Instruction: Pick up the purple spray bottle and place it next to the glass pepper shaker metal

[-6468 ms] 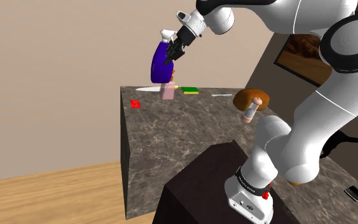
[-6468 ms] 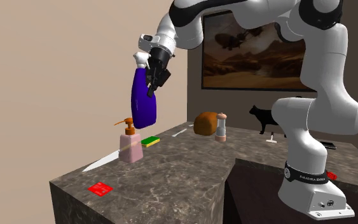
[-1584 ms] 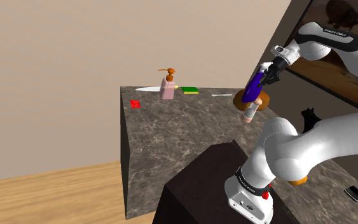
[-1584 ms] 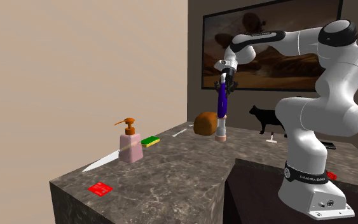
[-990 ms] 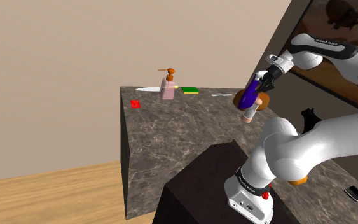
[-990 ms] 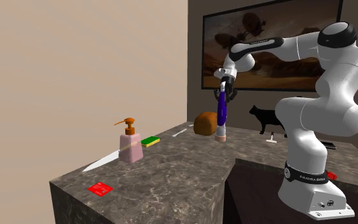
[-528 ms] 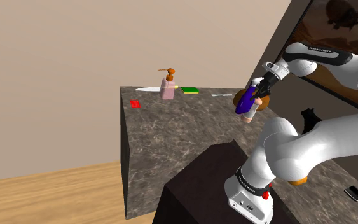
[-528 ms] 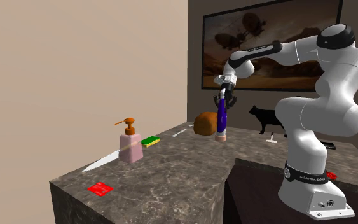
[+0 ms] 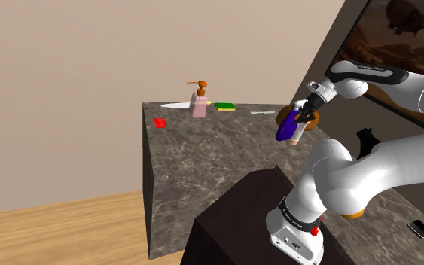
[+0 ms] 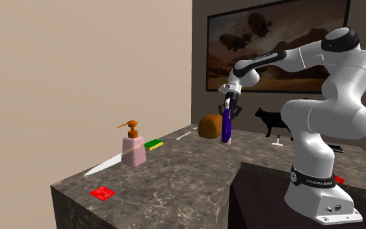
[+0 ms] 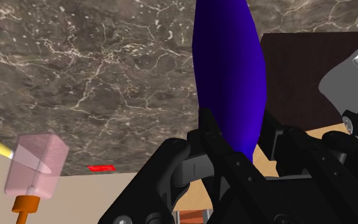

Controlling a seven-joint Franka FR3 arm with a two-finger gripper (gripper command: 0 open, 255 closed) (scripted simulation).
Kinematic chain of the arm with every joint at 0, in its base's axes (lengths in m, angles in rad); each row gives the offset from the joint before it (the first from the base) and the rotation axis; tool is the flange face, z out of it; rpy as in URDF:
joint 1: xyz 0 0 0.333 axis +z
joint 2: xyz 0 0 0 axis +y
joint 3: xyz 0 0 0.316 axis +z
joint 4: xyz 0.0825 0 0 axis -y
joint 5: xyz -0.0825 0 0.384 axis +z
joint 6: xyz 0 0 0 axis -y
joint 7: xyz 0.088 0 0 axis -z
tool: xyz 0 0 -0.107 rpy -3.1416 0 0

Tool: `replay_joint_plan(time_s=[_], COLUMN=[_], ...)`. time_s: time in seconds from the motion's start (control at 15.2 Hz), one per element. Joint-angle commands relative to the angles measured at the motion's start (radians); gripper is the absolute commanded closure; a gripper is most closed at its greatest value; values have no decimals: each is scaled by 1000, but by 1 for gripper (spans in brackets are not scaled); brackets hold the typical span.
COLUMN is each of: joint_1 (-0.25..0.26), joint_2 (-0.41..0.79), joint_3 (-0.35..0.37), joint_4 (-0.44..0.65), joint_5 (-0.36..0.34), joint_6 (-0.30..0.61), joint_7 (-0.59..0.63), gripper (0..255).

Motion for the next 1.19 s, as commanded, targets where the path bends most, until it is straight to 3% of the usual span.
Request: replay_joint_plan(time_s=[0.0, 0.73, 1.12], joint_1=[11, 77, 77], joint_2=[-2, -20, -20], joint_3=[-22, -151, -151], joint_4=[-12, -62, -62], joint_5=[-10, -70, -71], joint_6=[22, 134, 134], joint_7=[-3, -24, -24], gripper=[255, 255, 255])
